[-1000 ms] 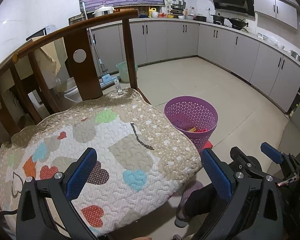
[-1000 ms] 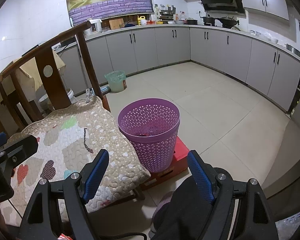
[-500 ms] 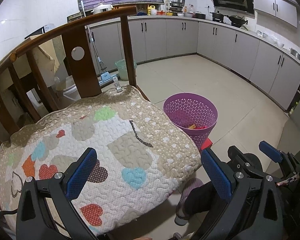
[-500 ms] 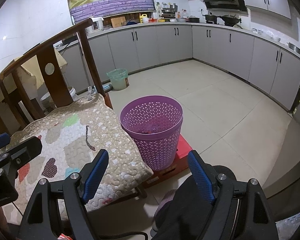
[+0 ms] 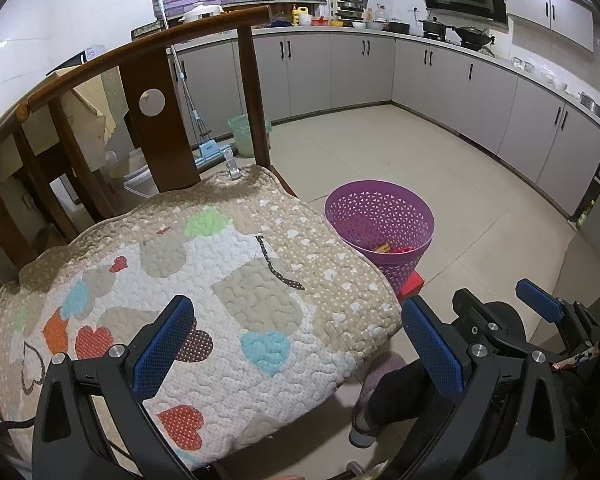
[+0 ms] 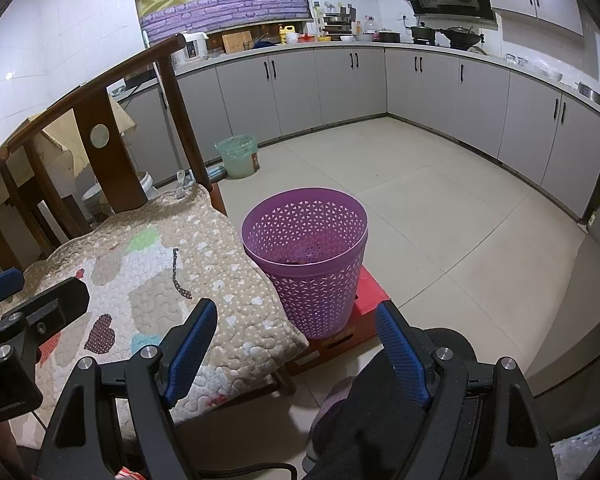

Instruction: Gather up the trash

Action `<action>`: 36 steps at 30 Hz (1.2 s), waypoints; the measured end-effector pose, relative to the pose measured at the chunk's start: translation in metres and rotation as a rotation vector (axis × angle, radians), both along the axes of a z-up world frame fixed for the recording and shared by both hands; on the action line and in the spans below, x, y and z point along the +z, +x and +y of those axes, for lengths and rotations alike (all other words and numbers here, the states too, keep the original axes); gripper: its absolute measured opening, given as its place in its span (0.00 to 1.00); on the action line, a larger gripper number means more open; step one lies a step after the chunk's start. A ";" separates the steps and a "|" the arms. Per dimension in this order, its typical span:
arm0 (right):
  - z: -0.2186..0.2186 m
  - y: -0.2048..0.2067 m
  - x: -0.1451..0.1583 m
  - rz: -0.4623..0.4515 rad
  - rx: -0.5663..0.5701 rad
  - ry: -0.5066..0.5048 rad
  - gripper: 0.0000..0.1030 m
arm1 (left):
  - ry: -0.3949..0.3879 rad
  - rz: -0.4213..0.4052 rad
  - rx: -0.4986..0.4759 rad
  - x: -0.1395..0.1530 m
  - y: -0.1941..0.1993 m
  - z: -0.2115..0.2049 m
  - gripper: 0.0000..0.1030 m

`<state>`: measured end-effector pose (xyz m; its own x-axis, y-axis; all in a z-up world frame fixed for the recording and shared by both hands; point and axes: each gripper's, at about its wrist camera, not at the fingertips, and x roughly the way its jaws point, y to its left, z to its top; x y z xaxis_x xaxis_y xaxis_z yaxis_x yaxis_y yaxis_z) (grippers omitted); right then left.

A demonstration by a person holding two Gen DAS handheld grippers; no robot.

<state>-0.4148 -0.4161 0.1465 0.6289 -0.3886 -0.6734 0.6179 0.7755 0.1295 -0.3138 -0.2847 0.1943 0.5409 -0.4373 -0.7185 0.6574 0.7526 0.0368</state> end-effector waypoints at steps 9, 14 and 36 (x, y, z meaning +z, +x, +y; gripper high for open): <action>-0.001 0.001 -0.001 0.002 0.001 0.003 0.83 | 0.003 0.004 -0.002 0.000 -0.001 -0.001 1.00; 0.000 0.001 -0.003 0.003 0.003 0.005 0.83 | 0.008 0.009 -0.007 -0.003 -0.001 -0.002 1.00; 0.002 0.001 -0.005 0.007 0.004 0.012 0.83 | 0.019 0.025 -0.012 -0.006 0.001 -0.003 1.00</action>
<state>-0.4136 -0.4144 0.1420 0.6261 -0.3777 -0.6822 0.6153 0.7767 0.1347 -0.3131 -0.2873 0.1883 0.5177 -0.4294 -0.7400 0.6671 0.7442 0.0348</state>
